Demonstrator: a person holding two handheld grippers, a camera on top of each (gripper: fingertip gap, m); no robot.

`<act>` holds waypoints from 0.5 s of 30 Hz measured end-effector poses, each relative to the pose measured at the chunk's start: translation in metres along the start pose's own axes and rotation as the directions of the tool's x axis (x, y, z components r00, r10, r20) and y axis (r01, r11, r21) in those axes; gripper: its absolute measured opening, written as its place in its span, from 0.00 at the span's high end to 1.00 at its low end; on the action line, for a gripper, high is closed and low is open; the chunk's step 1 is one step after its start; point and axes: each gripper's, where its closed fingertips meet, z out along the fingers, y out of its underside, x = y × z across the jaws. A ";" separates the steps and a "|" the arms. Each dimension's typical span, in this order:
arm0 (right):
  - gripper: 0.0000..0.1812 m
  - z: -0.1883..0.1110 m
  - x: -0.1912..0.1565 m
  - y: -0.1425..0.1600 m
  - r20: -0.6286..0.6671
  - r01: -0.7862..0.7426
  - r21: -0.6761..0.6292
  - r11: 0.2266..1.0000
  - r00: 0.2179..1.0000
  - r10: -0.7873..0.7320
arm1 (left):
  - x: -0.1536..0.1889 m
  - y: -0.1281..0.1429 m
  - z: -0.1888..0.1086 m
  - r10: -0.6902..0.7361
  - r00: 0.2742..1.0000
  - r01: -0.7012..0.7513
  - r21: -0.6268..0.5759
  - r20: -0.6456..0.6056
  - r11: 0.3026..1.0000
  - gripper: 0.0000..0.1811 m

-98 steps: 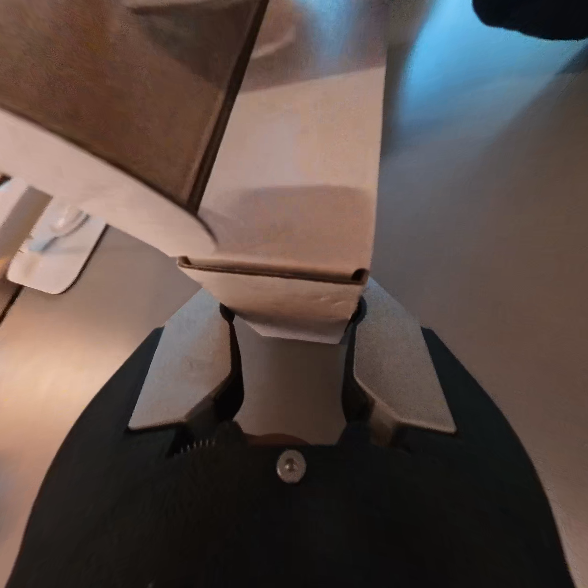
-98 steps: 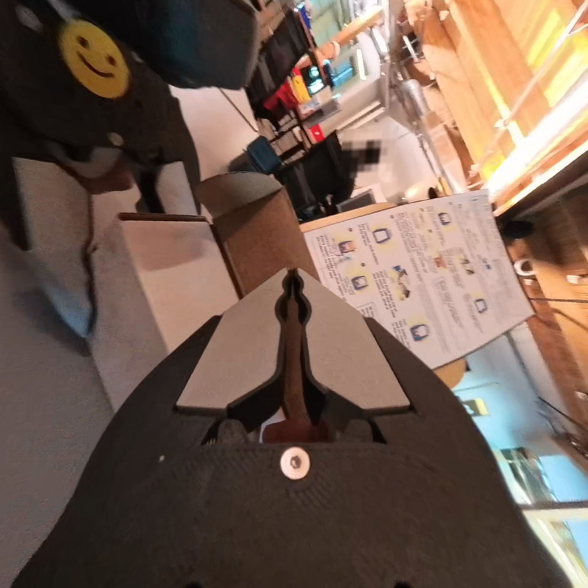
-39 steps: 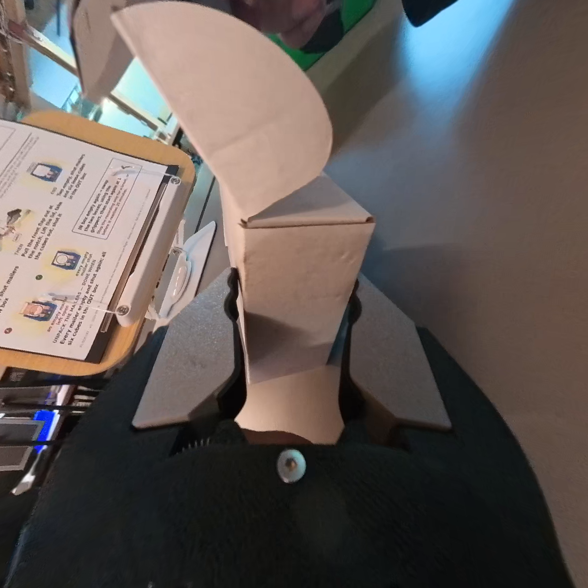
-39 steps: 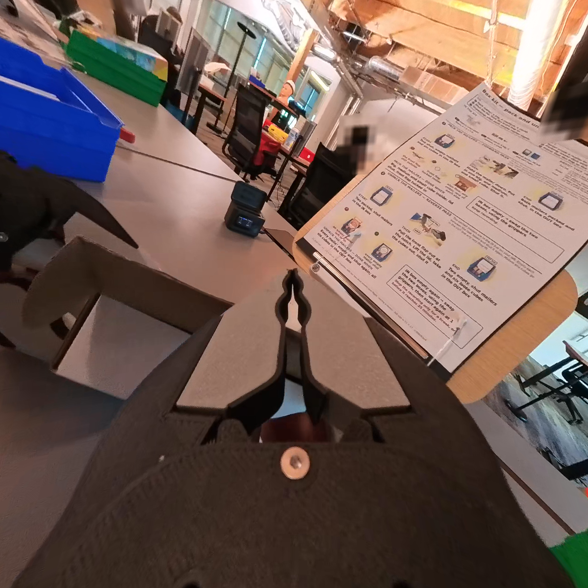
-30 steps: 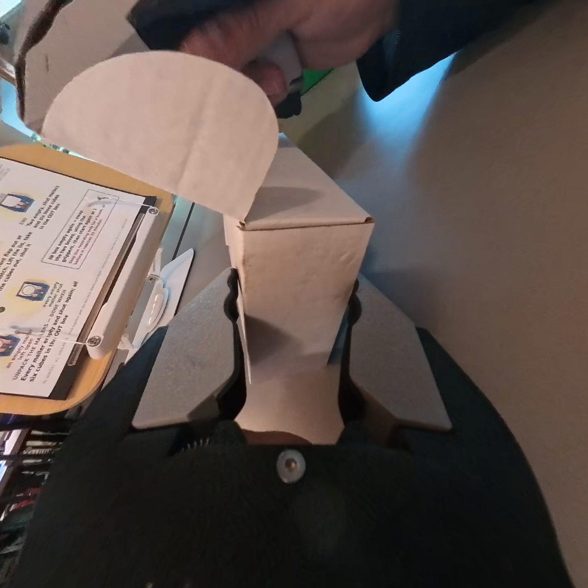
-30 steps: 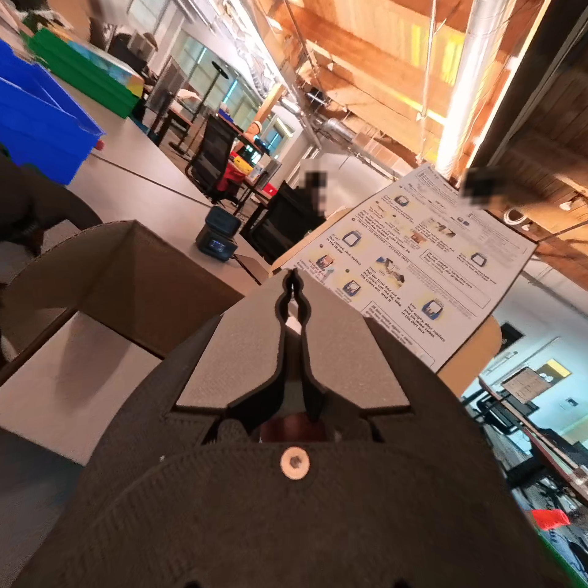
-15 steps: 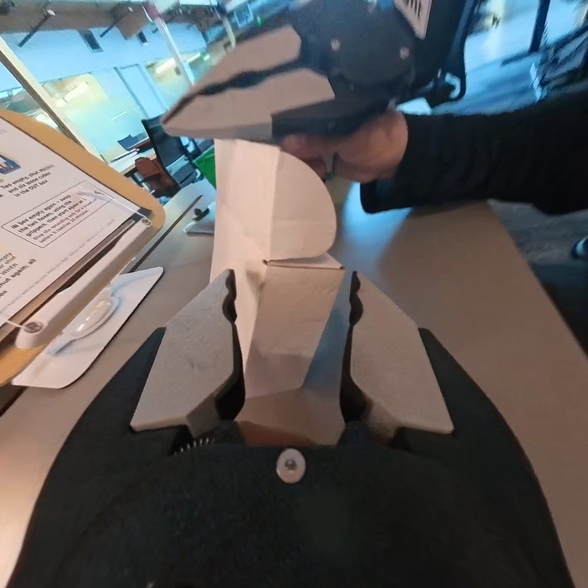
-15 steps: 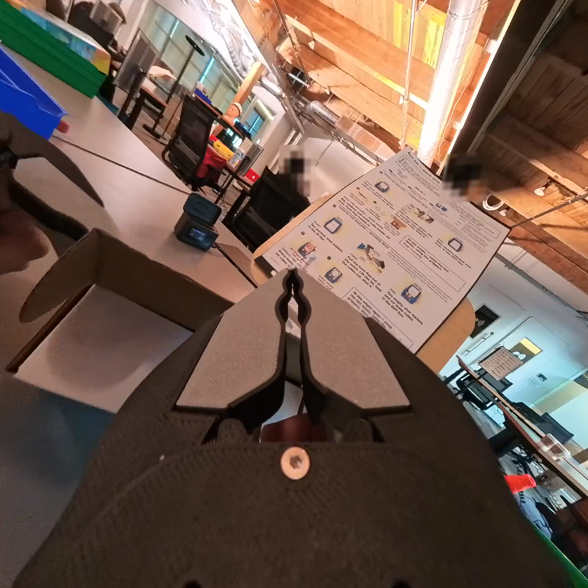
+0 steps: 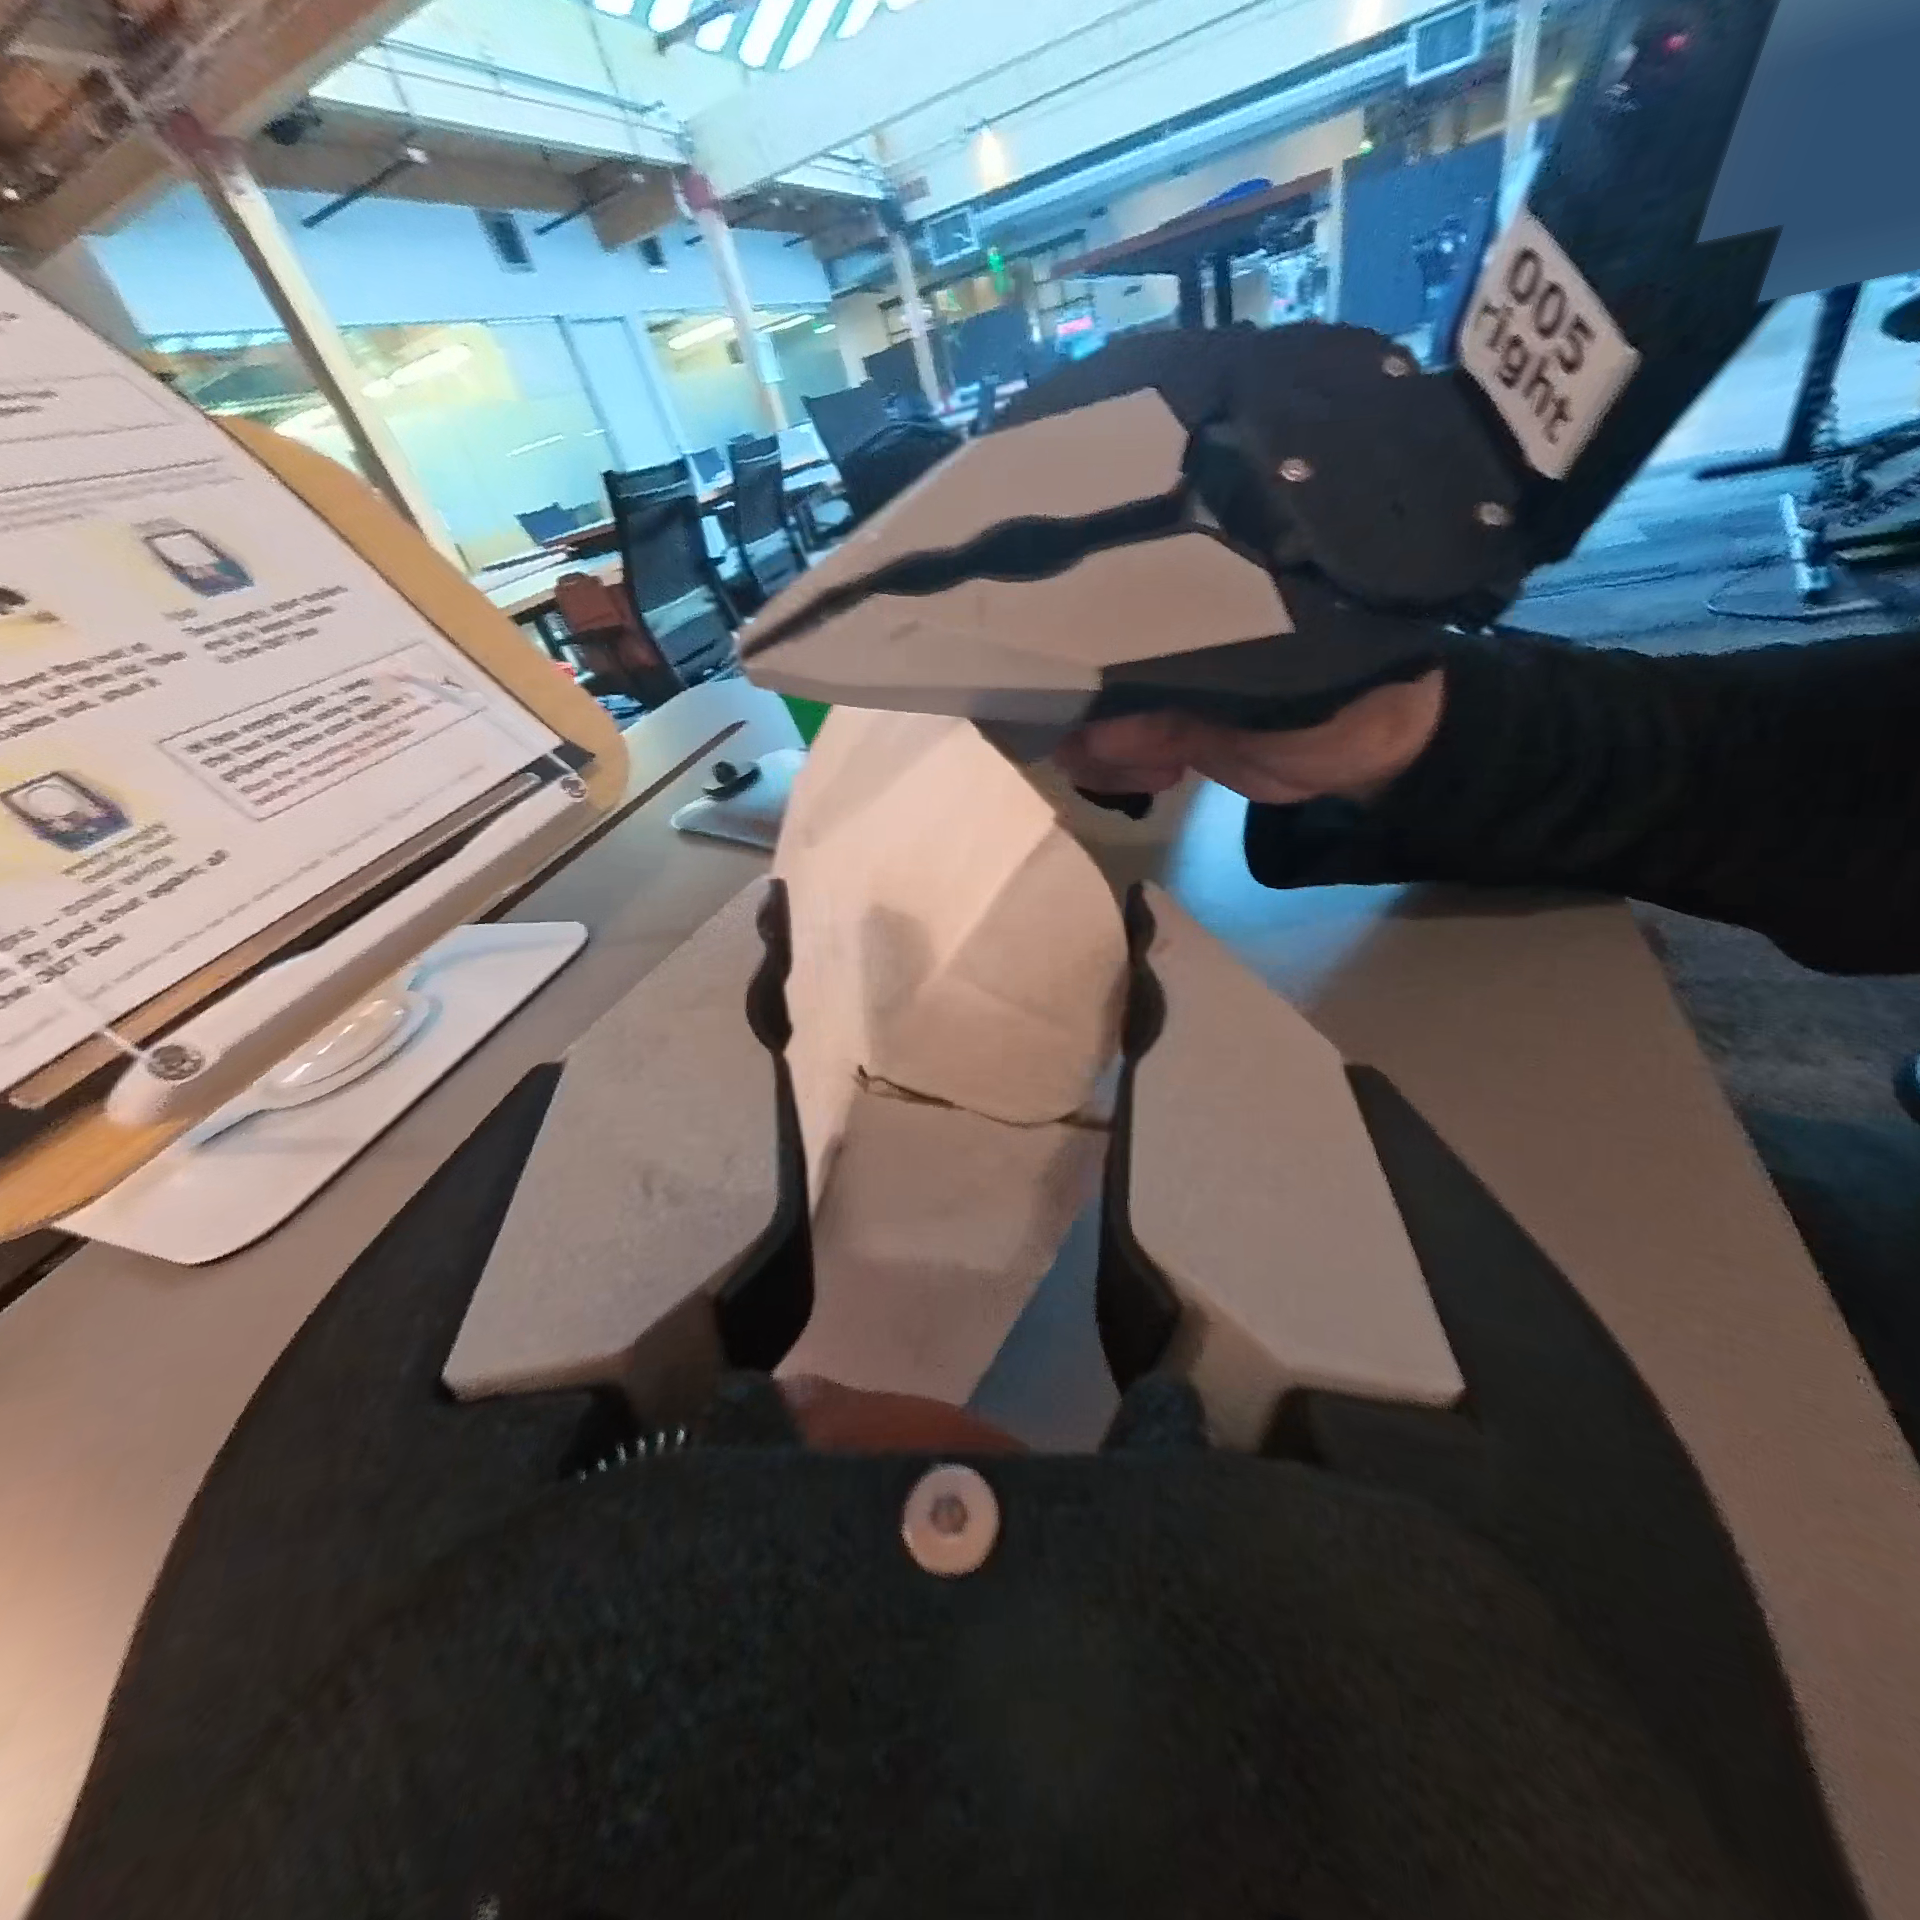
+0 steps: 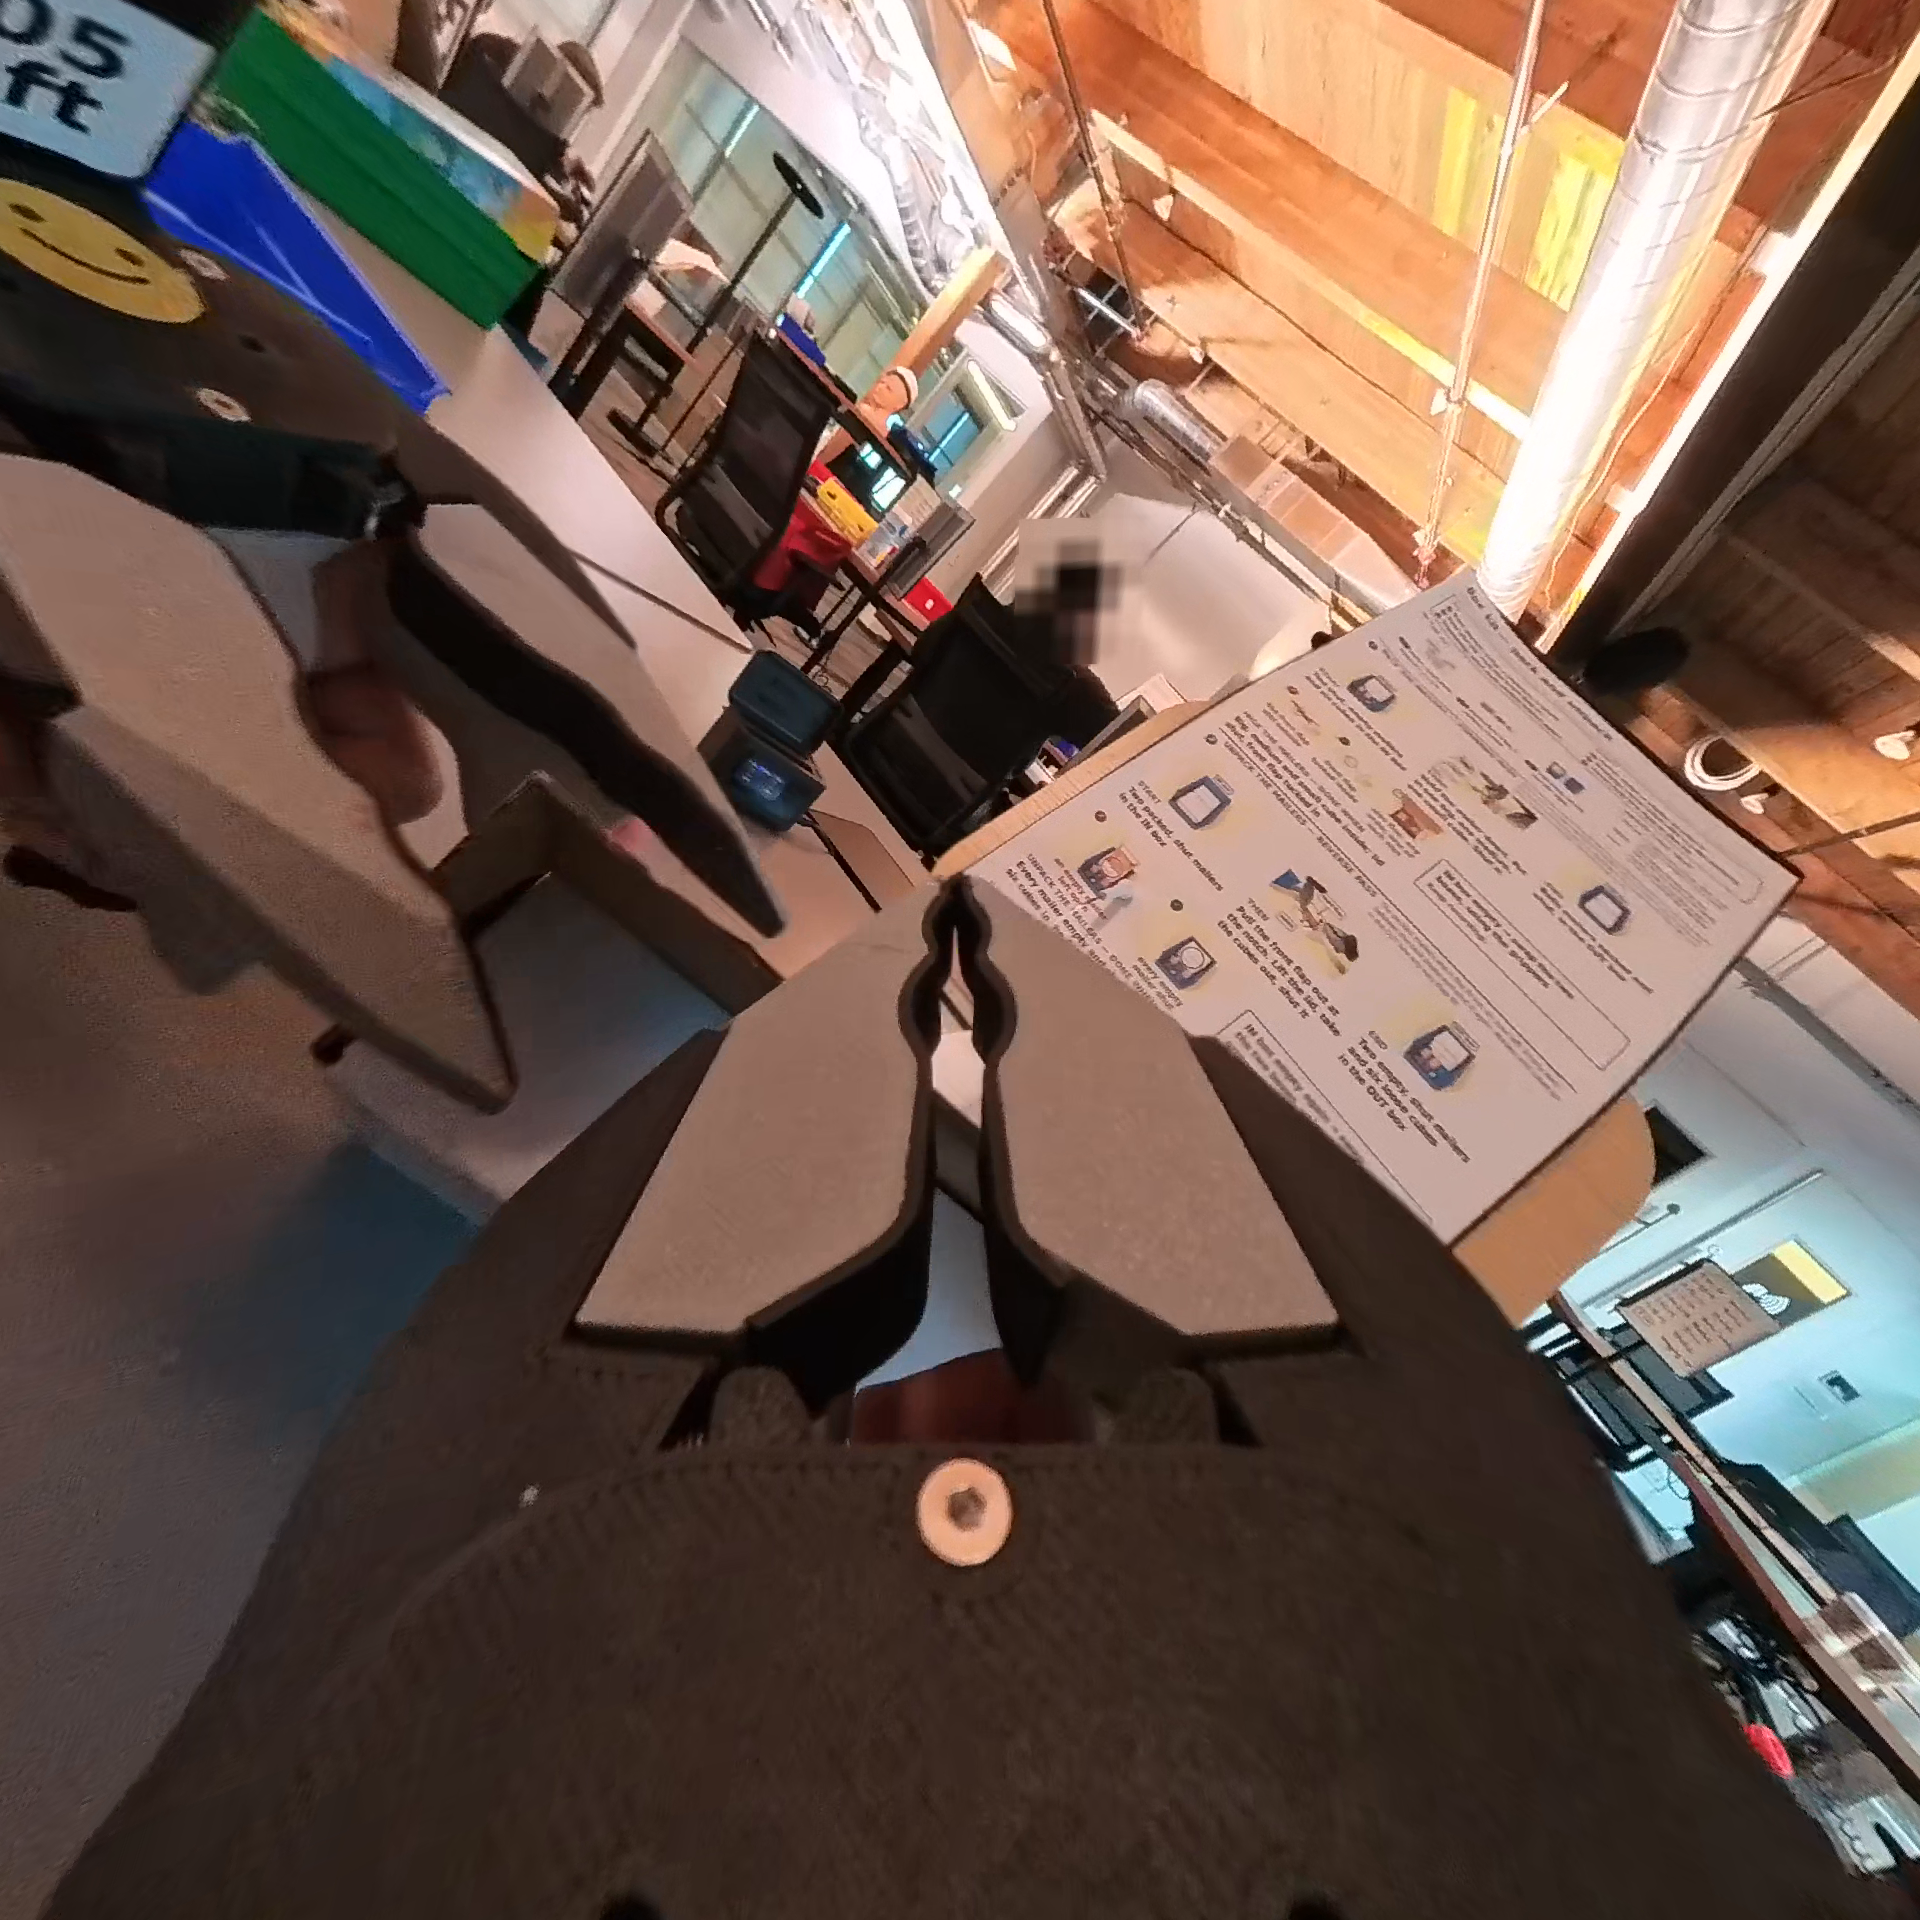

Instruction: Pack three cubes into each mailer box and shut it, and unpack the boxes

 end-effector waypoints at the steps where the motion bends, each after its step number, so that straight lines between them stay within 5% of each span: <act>1: 1.00 0.000 -0.002 0.000 0.008 -0.001 -0.001 1.000 1.000 0.001 | -0.002 -0.001 0.000 -0.004 1.000 0.004 0.001 0.007 1.000 0.67; 4: 1.00 0.002 -0.010 0.000 0.029 0.020 -0.007 1.000 0.999 -0.019 | -0.009 0.002 -0.001 0.034 0.999 -0.033 -0.020 0.042 0.999 0.82; 15: 1.00 -0.001 -0.012 -0.004 0.025 0.060 0.017 0.998 0.998 -0.061 | -0.030 0.006 -0.009 -0.002 0.993 0.007 -0.045 0.115 0.999 0.84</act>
